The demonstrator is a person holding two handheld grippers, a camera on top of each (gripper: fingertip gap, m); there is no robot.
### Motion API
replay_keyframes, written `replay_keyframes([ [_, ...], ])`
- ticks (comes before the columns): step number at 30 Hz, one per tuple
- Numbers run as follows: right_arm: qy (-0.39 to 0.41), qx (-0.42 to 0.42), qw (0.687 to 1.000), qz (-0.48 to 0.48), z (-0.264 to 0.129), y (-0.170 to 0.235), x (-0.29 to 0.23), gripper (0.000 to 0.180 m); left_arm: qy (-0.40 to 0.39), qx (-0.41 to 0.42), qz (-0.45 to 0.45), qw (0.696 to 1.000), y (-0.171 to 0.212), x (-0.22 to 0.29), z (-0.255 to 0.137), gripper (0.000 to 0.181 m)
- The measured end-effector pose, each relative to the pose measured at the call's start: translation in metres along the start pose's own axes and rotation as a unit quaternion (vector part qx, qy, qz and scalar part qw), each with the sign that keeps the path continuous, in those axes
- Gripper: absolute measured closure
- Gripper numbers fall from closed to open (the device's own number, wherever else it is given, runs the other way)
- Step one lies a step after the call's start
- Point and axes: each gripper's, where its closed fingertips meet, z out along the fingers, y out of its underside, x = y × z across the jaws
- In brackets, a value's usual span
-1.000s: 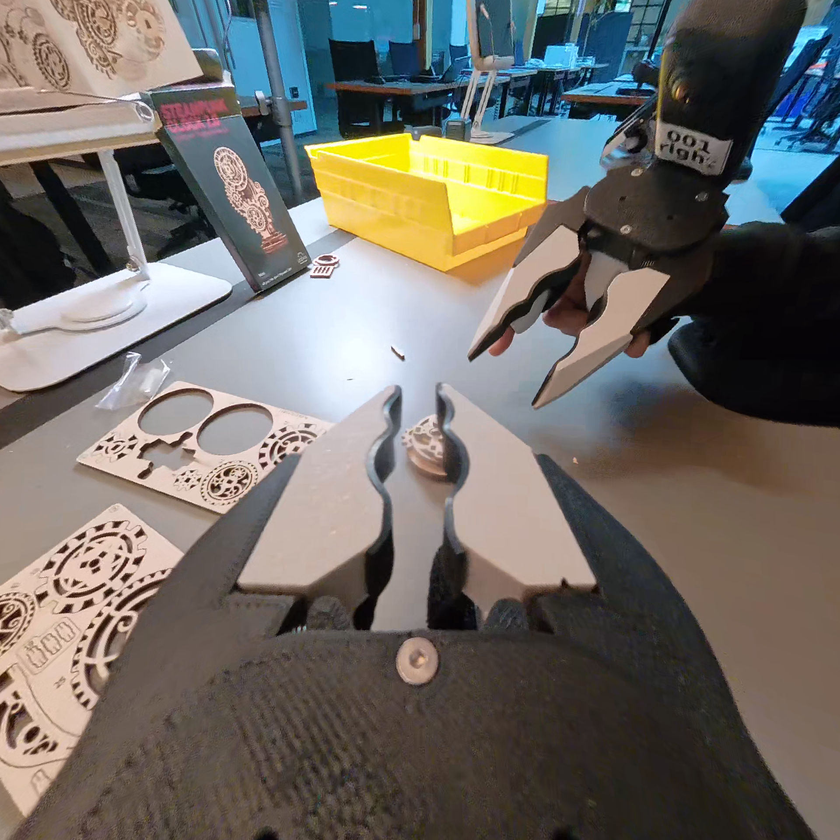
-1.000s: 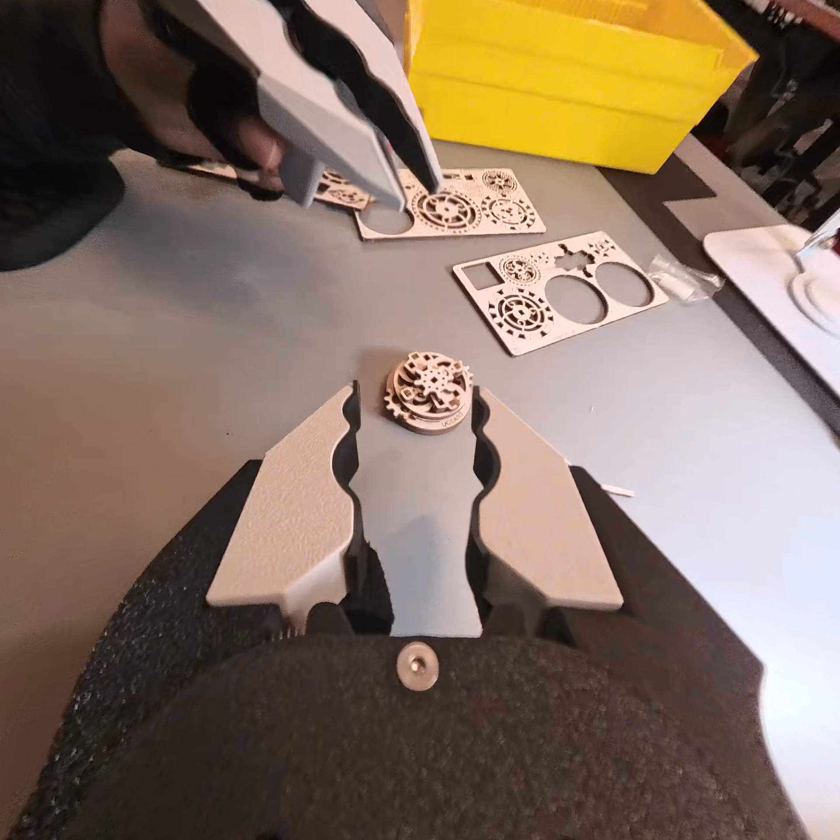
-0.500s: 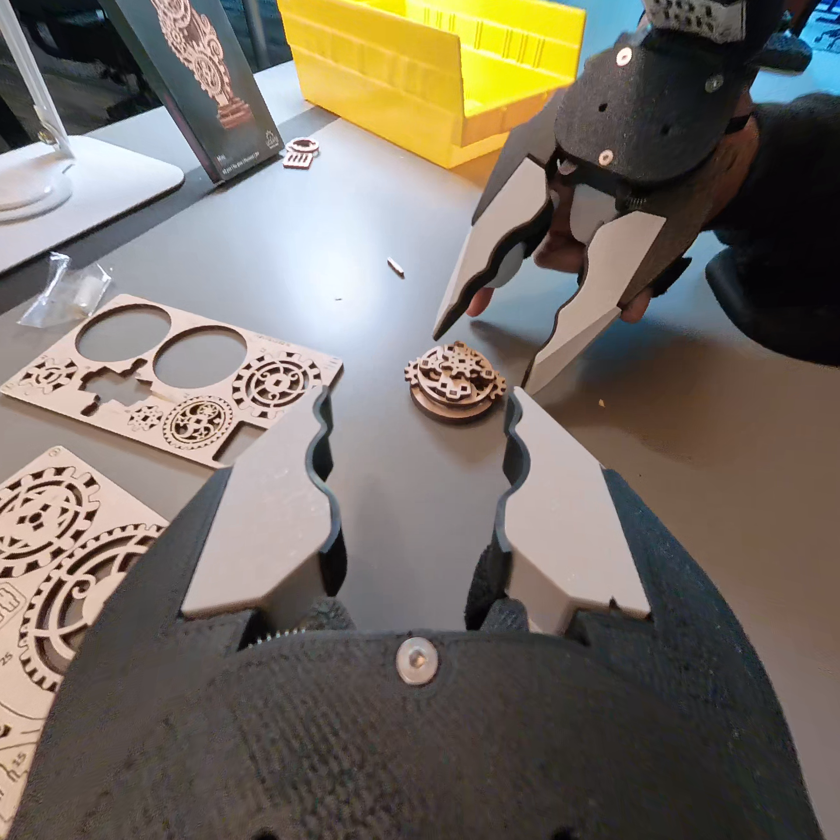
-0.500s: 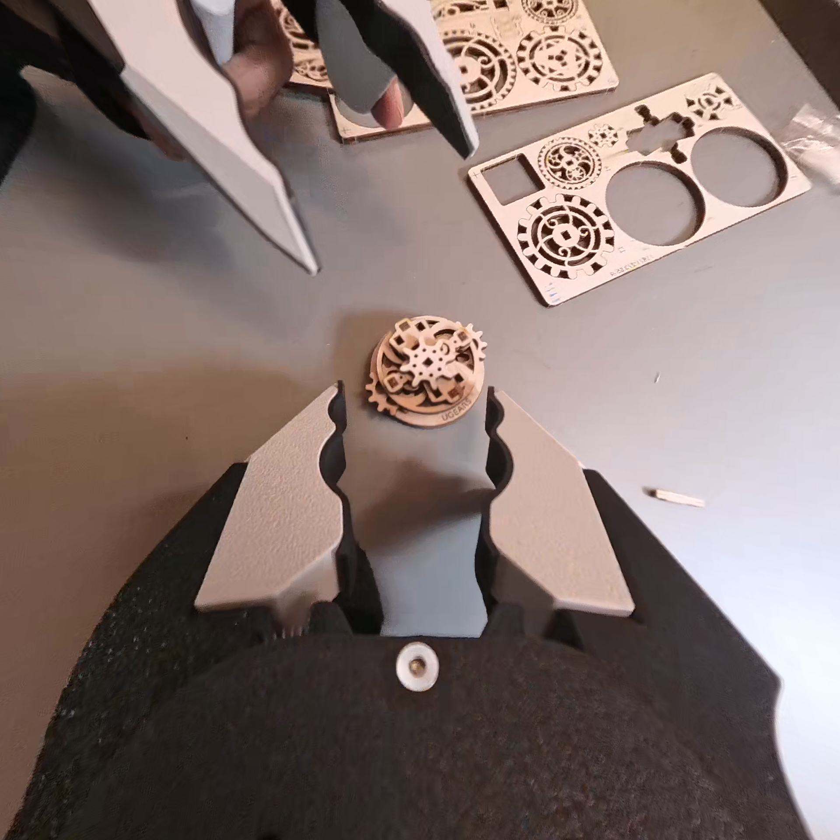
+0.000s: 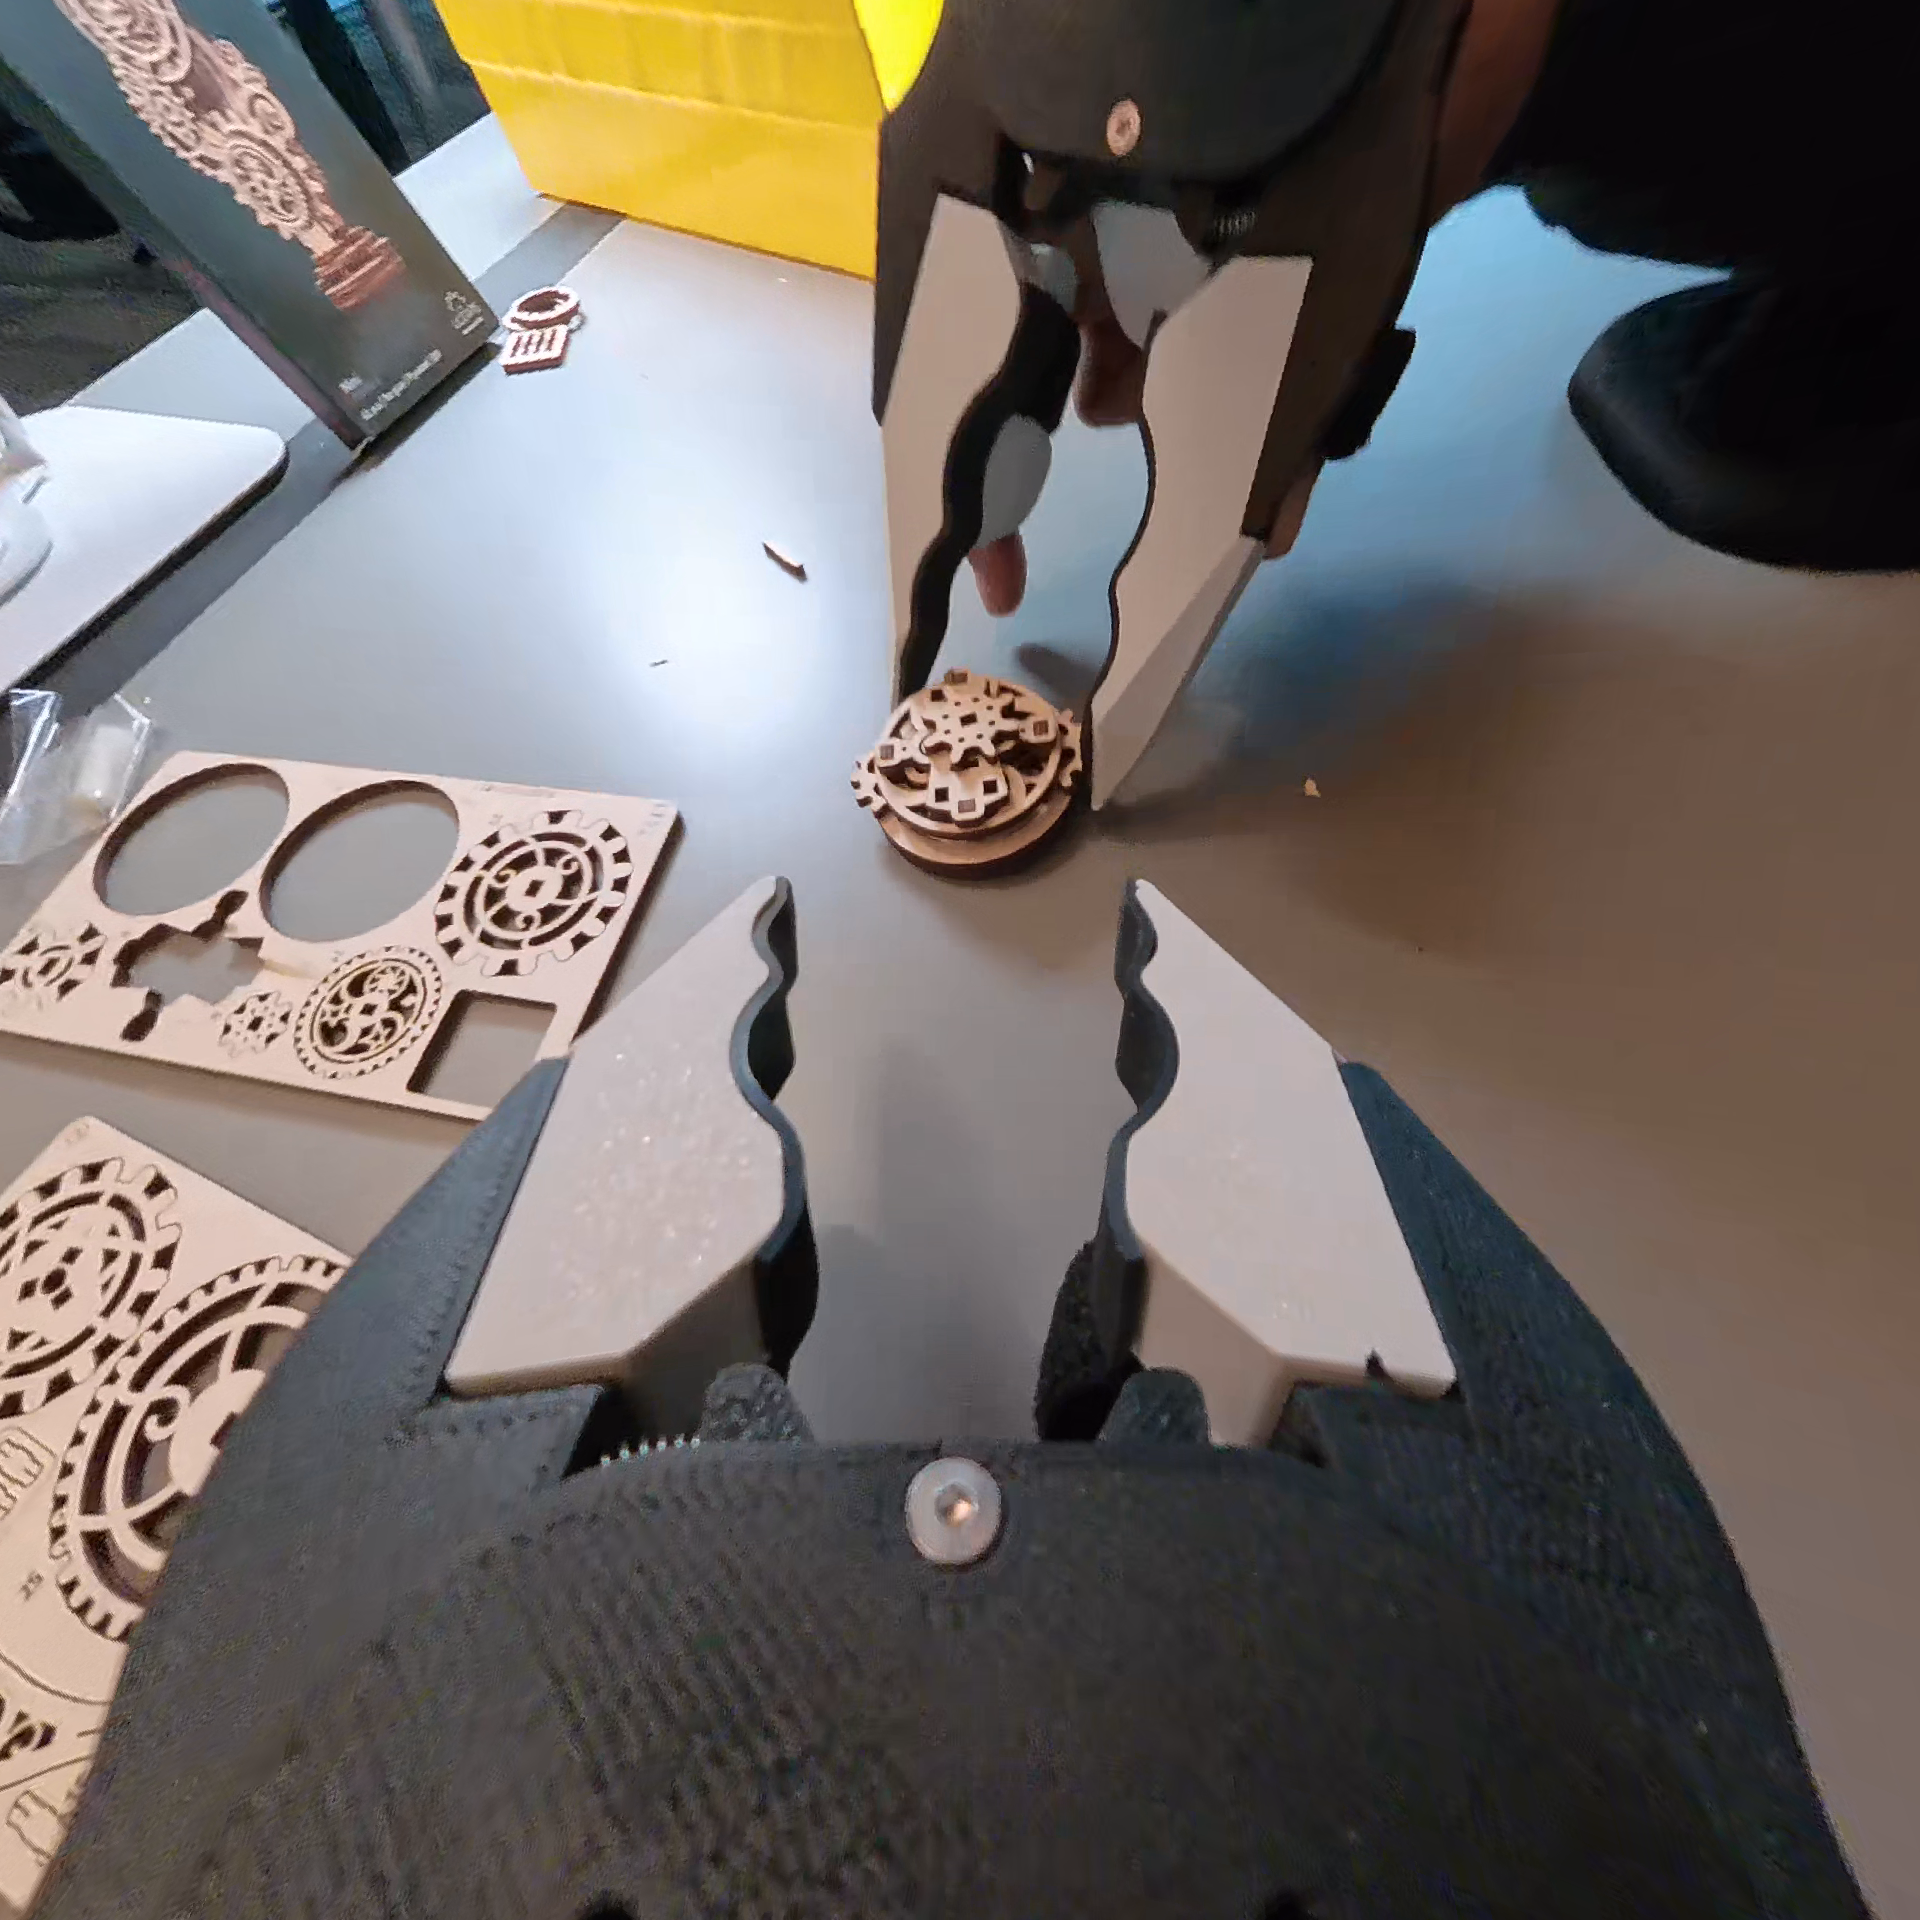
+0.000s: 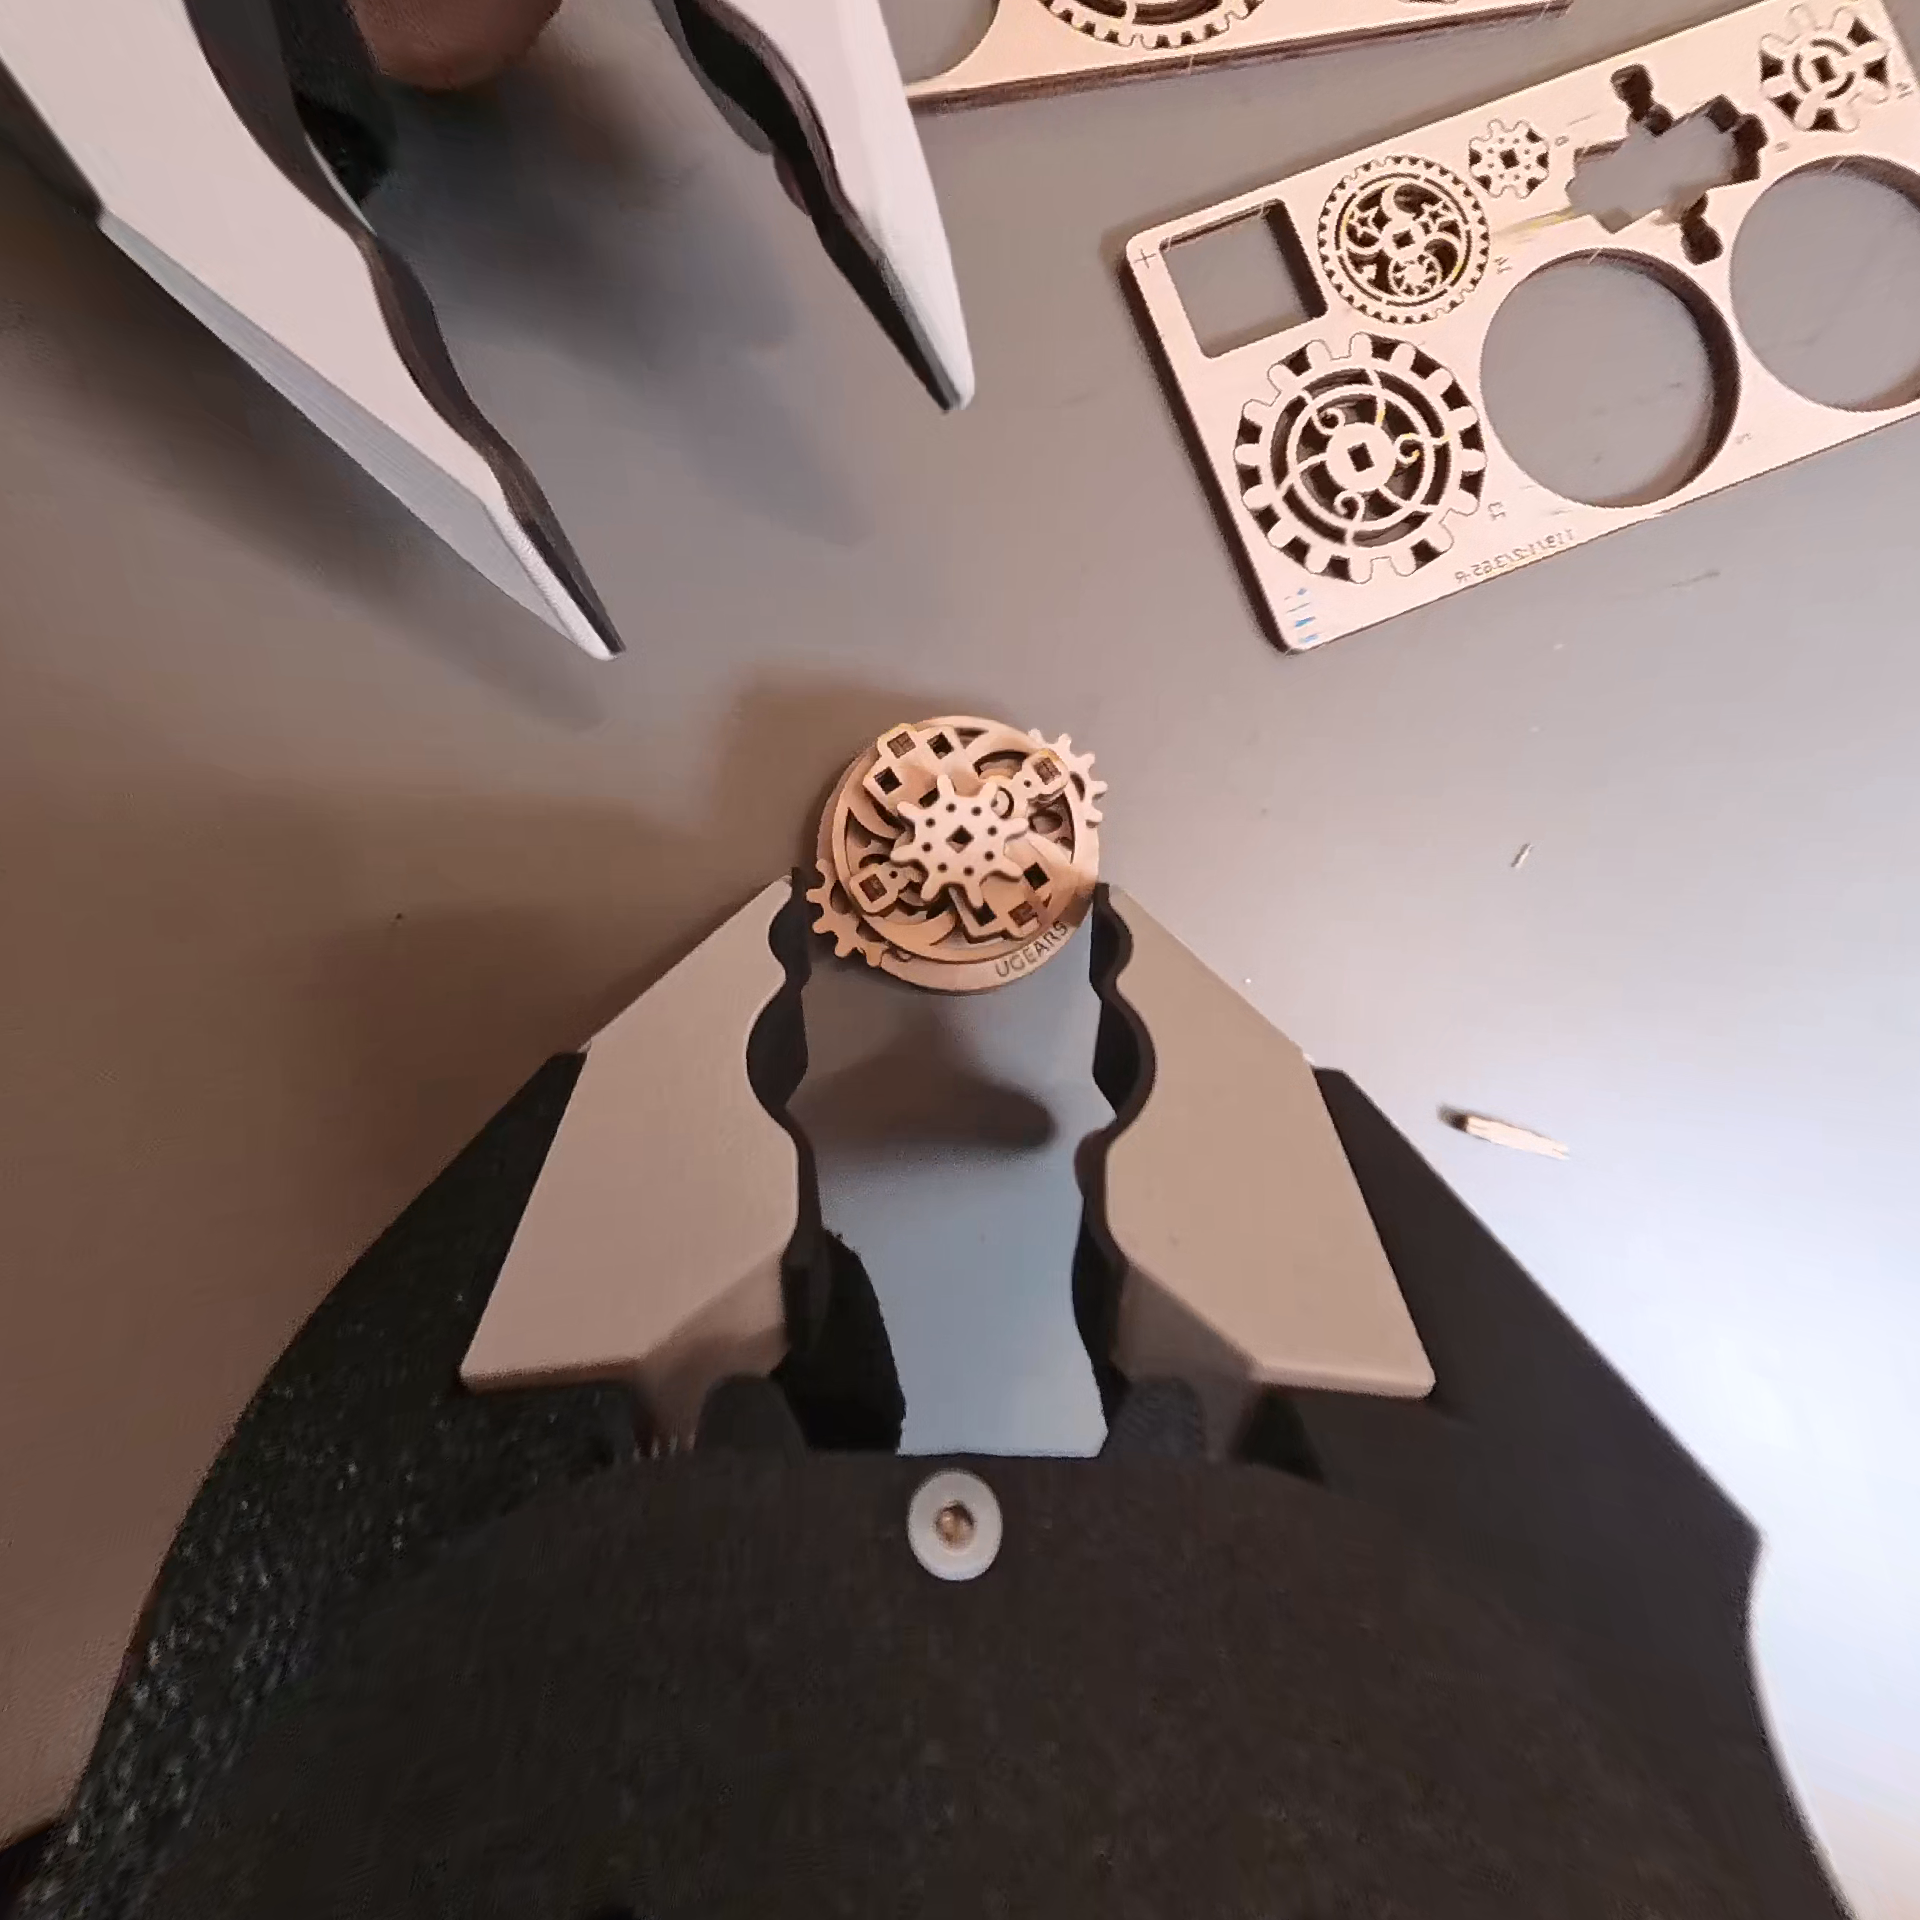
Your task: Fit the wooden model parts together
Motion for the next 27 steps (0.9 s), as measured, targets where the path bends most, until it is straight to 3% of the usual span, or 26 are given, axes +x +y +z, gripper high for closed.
replay_keyframes([
  [9,-0.013,-0.014,0.999,-0.042,-0.011,0.009,-0.021,0.128,0.025,-0.014,0.023,0.999,-0.003,0.021,0.014,0.124],
  [17,0.005,-0.001,0.999,-0.053,-0.009,0.016,-0.030,0.128,0.062,0.004,-0.004,0.998,-0.022,0.039,0.031,0.149],
  [27,0.004,0.015,0.999,-0.046,-0.010,0.018,-0.033,0.128,0.072,-0.034,0.017,0.997,-0.020,0.044,0.052,0.158],
])
